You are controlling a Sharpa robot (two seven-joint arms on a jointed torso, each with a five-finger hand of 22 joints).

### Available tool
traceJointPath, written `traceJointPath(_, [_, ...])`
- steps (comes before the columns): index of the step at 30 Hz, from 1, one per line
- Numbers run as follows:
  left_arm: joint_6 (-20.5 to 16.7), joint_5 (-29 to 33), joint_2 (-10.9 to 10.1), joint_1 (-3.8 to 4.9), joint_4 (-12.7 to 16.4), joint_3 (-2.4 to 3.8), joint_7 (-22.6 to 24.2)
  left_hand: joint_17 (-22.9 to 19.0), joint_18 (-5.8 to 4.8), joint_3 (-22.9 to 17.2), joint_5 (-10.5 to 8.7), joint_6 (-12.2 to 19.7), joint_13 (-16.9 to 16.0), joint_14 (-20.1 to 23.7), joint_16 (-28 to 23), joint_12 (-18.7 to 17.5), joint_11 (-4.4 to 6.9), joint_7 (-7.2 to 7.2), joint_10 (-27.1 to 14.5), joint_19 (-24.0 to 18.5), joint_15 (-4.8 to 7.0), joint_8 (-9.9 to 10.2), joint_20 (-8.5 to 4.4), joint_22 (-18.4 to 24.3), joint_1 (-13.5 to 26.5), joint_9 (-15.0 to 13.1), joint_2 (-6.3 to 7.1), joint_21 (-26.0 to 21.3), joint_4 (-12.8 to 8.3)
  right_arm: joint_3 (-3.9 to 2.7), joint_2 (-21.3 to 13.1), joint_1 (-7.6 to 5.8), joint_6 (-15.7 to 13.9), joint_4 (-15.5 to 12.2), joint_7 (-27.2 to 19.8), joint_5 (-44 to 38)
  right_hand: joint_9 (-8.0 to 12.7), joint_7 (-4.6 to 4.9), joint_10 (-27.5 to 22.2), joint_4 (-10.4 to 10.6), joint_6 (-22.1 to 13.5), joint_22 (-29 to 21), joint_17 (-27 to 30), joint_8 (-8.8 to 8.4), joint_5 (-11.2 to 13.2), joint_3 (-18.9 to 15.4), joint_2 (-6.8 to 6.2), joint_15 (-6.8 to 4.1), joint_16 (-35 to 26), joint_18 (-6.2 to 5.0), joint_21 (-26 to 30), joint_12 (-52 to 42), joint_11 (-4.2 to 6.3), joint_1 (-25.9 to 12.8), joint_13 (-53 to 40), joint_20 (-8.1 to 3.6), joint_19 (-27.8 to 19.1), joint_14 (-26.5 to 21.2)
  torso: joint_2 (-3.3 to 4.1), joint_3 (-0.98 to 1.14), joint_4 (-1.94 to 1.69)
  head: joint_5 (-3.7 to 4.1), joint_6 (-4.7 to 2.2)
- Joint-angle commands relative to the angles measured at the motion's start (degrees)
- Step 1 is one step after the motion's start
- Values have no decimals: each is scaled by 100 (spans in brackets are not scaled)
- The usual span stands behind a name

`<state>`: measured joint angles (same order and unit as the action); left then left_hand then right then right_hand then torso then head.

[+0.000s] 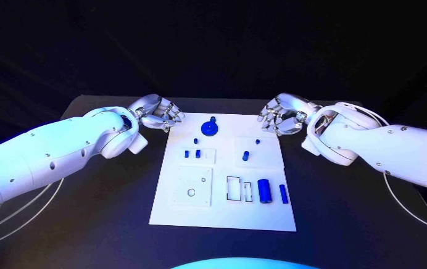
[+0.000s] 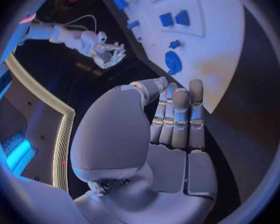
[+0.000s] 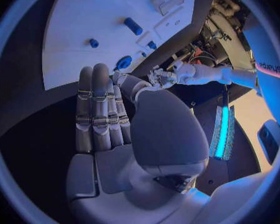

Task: Assemble the parts on the task board

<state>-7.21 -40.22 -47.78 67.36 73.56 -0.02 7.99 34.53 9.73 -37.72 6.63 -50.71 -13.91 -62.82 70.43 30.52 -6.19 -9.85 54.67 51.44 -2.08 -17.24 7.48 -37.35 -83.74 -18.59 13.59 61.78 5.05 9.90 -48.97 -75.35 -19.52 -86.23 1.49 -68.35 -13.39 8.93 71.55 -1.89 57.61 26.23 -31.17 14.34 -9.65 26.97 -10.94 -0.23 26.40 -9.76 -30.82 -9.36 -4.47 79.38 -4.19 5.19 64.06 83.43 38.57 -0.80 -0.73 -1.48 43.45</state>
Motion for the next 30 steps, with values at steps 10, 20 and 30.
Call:
traceJointPath(10, [307,2807,-494,-4,795,11,1217,-269,88,376,35,109,74,158,-208,-120,-46,-45,-126,-45,-56,88,83,219,398,5,74,-333,182,18,194,147,396,134,636,-2026,-42,1,-258,153,14,1088,-2845,-266,24,263,-335,21,3519,7,-1204,565,-37,-362,26,21,483,370,-8,-13,-17,229,49])
traceJointPath(20, [233,3053,-745,-4,1131,12,1307,-120,89,439,36,132,84,61,-136,-131,-48,-46,-143,12,-57,98,87,252,417,4,84,-367,201,34,347,269,515,261,699,-2165,-137,16,-457,243,-22,2507,-4121,-313,27,287,-402,72,4984,214,-2493,560,-97,-373,28,90,978,408,-8,-9,-7,247,39])
traceJointPath(30, [213,3143,-800,-3,1204,12,1324,-168,88,469,39,154,94,88,-150,-151,-59,-56,-177,38,-64,109,90,273,418,5,85,-391,209,43,509,371,553,444,713,-2209,-164,25,-447,267,-14,2754,-4325,-316,25,309,-376,82,5206,248,-2713,547,-103,-358,20,103,1051,425,5,-8,-10,253,31])
